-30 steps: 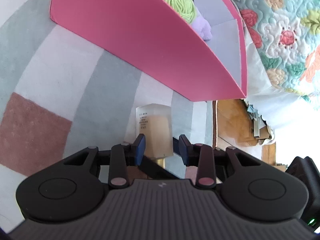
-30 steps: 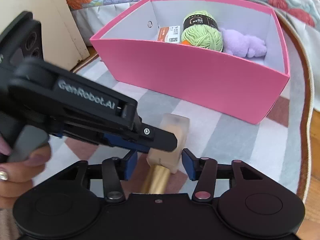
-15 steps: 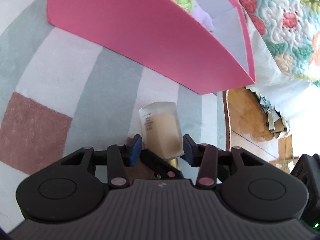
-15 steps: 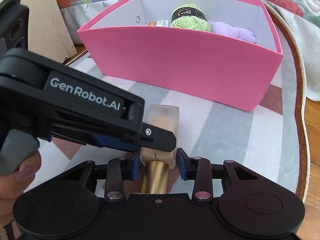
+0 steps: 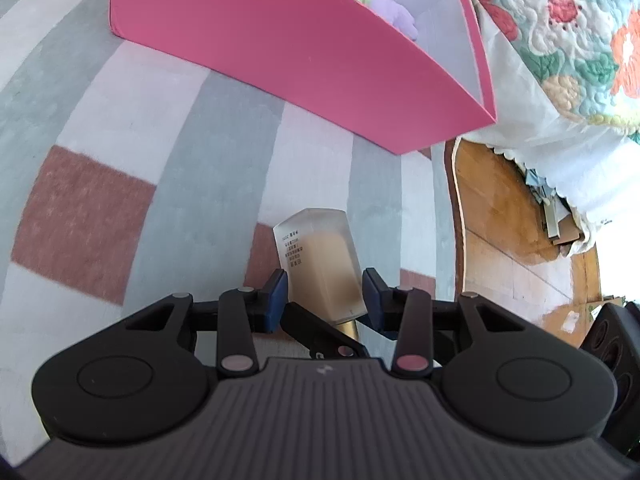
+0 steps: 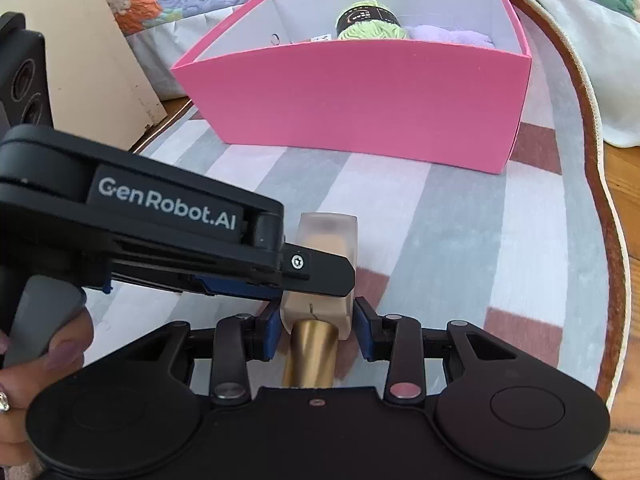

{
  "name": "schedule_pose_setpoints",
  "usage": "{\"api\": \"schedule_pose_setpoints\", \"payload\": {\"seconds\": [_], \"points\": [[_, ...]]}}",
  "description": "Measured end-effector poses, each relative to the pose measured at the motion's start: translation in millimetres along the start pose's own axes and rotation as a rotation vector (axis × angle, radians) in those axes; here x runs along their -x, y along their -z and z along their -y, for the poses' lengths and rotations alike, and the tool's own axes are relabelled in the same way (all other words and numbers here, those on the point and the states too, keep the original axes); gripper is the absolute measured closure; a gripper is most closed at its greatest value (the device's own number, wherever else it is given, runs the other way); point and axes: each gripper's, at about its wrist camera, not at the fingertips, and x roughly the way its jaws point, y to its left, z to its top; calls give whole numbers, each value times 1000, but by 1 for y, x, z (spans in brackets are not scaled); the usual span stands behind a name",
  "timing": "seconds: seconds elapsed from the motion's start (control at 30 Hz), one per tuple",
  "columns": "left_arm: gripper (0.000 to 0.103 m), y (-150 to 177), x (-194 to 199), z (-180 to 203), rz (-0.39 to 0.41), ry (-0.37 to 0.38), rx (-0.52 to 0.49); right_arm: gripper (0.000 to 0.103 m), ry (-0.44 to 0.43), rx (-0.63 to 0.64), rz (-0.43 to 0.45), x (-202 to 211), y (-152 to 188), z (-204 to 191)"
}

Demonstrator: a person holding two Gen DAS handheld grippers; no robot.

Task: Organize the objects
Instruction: 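Lift the foundation bottle with the left tool and carry it into the box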

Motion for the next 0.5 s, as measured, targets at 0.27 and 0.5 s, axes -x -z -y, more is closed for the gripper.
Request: {"api": "schedule_pose_setpoints", "payload": {"seconds": [0.27, 0.5], "points": [[64, 15, 36, 17, 28, 4, -65, 61, -4, 49, 28, 31, 3, -21], [64, 19, 81, 39, 122, 49, -125, 61, 9, 127, 136, 78, -3, -35]]}}
